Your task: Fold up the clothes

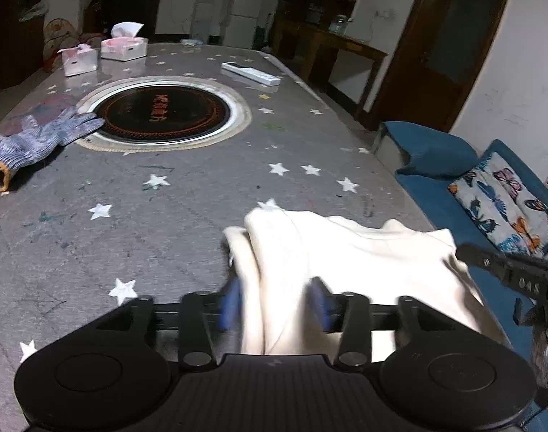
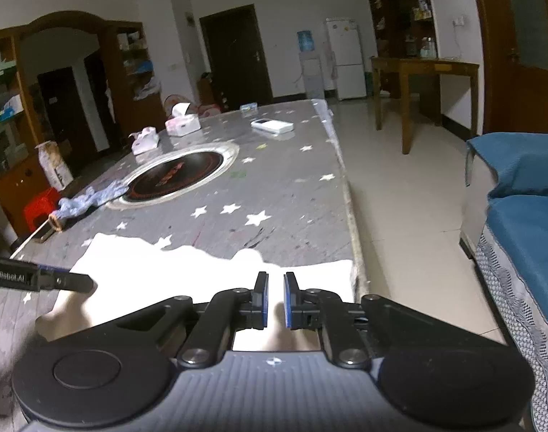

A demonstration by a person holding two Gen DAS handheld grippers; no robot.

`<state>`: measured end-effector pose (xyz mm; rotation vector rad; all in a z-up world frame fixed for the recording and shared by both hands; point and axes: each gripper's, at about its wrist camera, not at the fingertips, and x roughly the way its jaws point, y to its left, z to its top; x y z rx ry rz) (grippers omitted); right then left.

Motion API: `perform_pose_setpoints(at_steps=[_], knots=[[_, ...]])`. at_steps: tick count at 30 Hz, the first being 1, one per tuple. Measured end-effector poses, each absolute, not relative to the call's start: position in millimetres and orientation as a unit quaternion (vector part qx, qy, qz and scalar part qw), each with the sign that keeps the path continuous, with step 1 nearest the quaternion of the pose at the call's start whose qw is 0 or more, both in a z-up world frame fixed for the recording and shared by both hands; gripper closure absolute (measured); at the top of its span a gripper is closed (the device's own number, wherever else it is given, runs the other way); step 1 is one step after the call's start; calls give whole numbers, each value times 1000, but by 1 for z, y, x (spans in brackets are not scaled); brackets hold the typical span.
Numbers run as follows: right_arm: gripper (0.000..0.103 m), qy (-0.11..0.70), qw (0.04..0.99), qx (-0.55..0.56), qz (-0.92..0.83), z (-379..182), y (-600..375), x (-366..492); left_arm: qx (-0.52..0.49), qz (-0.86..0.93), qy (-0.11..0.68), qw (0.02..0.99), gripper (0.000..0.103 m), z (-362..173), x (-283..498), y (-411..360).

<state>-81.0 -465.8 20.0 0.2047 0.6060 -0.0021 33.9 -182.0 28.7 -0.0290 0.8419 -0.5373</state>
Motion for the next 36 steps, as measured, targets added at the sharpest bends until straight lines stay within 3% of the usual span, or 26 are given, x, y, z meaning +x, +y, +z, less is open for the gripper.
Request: perform_pose_setpoints(at_steps=[7,12,13,16,18,21,25,36], knots=[[87,309,946,93,23,11,-453,-75,-48,-249,428,867,43,21,59,-180],[82,314,945,89,31,10,-451,-70,-74,-251,433,862,45,15,74,-183],[81,315,945,88,32,10,-451,-69,-74,-255,431,862,47,14,75,-184],[80,317,944,88,33,8,-452,-65,-72,-275,429,857,75,11,78,-191],[79,318,943,90,34,8,-454,-62,-58,-279,422,861,82,12,76,-197],[78,317,944,90,36,7,-454,-57,-29,-276,411,868,82,11,72,-202],[73,324,941,91,36,0,-454,-45,-27,-257,415,873,69,12,76,-203],[71,329,939,91,32,-4,-457,-37,7,-281,366,887,73,30,67,-225]])
